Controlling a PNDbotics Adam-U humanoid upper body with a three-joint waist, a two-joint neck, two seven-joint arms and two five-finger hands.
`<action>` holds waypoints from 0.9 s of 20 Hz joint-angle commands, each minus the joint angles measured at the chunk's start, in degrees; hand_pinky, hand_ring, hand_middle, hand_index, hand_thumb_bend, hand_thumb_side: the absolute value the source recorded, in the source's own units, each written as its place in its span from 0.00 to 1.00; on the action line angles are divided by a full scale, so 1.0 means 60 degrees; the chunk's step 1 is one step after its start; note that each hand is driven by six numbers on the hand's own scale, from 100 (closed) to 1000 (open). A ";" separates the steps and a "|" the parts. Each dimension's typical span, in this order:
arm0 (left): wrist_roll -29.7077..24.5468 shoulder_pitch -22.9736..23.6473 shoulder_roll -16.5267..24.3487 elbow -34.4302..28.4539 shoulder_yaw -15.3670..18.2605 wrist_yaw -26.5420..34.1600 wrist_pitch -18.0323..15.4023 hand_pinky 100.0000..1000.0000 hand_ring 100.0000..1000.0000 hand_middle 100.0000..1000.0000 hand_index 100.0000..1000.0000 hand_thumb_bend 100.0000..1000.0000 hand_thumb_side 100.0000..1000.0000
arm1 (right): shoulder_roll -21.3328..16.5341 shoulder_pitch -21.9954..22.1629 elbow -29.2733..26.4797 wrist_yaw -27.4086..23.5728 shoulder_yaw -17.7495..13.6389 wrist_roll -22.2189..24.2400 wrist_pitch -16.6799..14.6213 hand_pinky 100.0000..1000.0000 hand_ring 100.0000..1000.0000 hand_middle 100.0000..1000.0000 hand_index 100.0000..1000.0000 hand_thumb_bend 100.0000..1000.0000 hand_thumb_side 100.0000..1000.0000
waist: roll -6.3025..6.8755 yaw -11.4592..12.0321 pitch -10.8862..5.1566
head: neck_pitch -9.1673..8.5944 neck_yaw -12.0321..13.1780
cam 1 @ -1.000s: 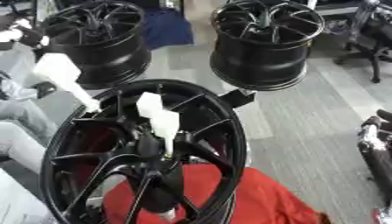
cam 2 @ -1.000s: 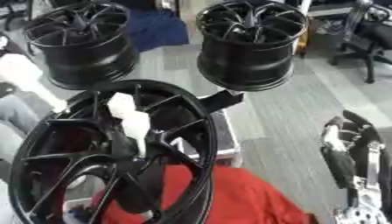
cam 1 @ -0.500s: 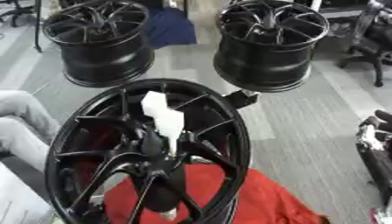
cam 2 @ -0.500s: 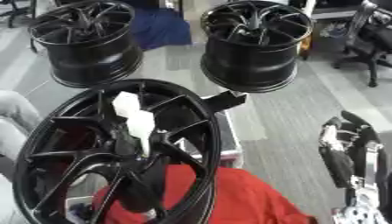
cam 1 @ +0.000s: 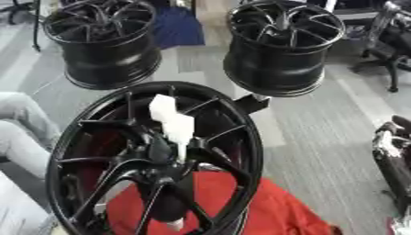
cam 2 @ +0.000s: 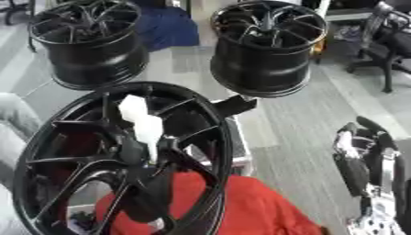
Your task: Pull the pin out of the wheel hub.
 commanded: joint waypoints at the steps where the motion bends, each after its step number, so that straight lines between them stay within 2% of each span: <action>1: 0.0081 0.0064 0.0010 -0.0471 0.0374 0.0892 -0.0043 0.57 0.55 0.81 0.90 0.00 0.53 | -0.0032 -0.0074 -0.0228 -0.0024 -0.0060 -0.0026 -0.0007 0.47 0.54 0.55 0.77 0.00 0.43 | 0.0004 0.0035 -0.0051 | -0.0025 -0.0017; 5: -0.0131 0.0620 -0.0832 -0.1887 0.0713 0.3645 0.0136 0.52 0.48 0.72 0.85 0.00 0.56 | 0.0005 -0.0080 -0.0228 -0.0037 -0.0072 -0.0034 -0.0002 0.47 0.54 0.55 0.77 0.00 0.43 | -0.0049 0.0083 -0.0029 | -0.0025 -0.0035; 6: -0.0228 0.0759 -0.1079 -0.2308 0.0786 0.4363 0.0282 0.50 0.47 0.69 0.84 0.00 0.60 | 0.0017 -0.0084 -0.0228 -0.0041 -0.0074 -0.0038 -0.0003 0.47 0.54 0.55 0.77 0.00 0.43 | -0.0067 0.0091 -0.0019 | -0.0025 -0.0036; 10: -0.0186 0.1306 -0.2435 -0.4225 0.1216 0.6600 0.1267 0.48 0.45 0.63 0.82 0.00 0.62 | 0.0079 -0.0112 -0.0228 -0.0064 -0.0070 -0.0029 -0.0013 0.47 0.54 0.55 0.77 0.00 0.43 | -0.0146 0.0122 0.0032 | -0.0025 -0.0016; 14: 0.0377 0.1610 -0.3976 -0.5775 0.1356 0.7525 0.2536 0.49 0.45 0.61 0.81 0.00 0.70 | 0.0136 -0.0130 -0.0228 -0.0096 -0.0066 -0.0029 -0.0029 0.47 0.54 0.55 0.77 0.00 0.43 | -0.0222 0.0172 0.0078 | -0.0025 0.0071; 18: 0.0256 0.1826 -0.5460 -0.6781 0.1235 0.7634 0.3269 0.52 0.47 0.62 0.82 0.00 0.74 | 0.0181 -0.0156 -0.0228 -0.0134 -0.0041 0.0005 -0.0043 0.47 0.54 0.55 0.77 0.00 0.43 | -0.0278 0.0166 0.0104 | -0.0025 0.0163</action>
